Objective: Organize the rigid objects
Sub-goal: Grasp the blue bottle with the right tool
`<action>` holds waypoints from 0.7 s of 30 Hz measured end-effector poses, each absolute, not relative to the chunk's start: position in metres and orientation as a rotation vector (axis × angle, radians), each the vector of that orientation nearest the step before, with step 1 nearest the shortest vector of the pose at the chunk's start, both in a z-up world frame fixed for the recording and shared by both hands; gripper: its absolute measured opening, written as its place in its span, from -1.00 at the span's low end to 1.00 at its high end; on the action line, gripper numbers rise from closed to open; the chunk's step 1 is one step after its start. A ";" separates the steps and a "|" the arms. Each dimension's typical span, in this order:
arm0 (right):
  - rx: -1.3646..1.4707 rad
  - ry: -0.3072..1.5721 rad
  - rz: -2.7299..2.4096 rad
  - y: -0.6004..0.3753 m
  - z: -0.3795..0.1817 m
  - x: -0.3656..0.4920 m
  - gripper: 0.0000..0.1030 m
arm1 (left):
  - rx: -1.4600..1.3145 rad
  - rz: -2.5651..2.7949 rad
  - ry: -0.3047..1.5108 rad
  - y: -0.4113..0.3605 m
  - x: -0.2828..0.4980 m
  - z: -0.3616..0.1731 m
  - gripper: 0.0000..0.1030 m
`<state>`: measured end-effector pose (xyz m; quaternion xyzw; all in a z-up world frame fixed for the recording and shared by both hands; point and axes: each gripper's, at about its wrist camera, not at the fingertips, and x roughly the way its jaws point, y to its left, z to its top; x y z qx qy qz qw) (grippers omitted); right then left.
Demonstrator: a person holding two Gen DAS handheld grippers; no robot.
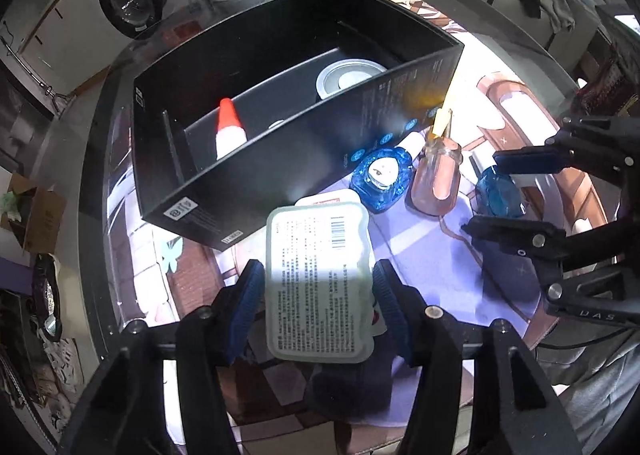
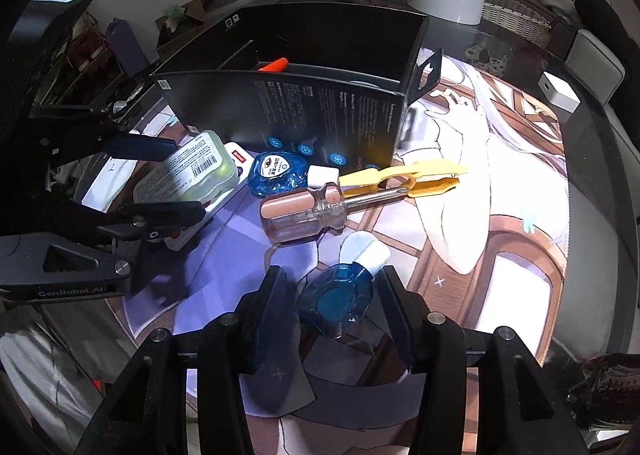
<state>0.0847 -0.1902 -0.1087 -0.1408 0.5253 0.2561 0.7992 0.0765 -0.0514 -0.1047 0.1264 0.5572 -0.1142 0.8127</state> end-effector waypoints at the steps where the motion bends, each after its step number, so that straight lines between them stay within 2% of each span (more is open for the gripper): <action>1: -0.305 1.125 0.550 -0.190 -0.109 0.084 -0.02 | 0.269 -0.246 1.189 -0.052 0.077 -0.105 0.11; 5: -0.325 1.120 0.553 -0.187 -0.109 0.081 -0.01 | 0.263 -0.259 1.198 -0.056 0.079 -0.104 0.06; 6: -0.326 1.121 0.560 -0.186 -0.109 0.080 -0.10 | 0.255 -0.265 1.201 -0.057 0.080 -0.104 0.06; 7: -0.333 1.120 0.566 -0.184 -0.108 0.079 -0.29 | 0.251 -0.269 1.204 -0.057 0.080 -0.104 0.05; 9: -0.351 1.121 0.583 -0.181 -0.108 0.077 -0.41 | 0.246 -0.274 1.203 -0.058 0.080 -0.103 0.05; 21: -0.367 1.097 0.597 -0.175 -0.105 0.071 -0.41 | 0.232 -0.299 1.168 -0.059 0.069 -0.090 0.05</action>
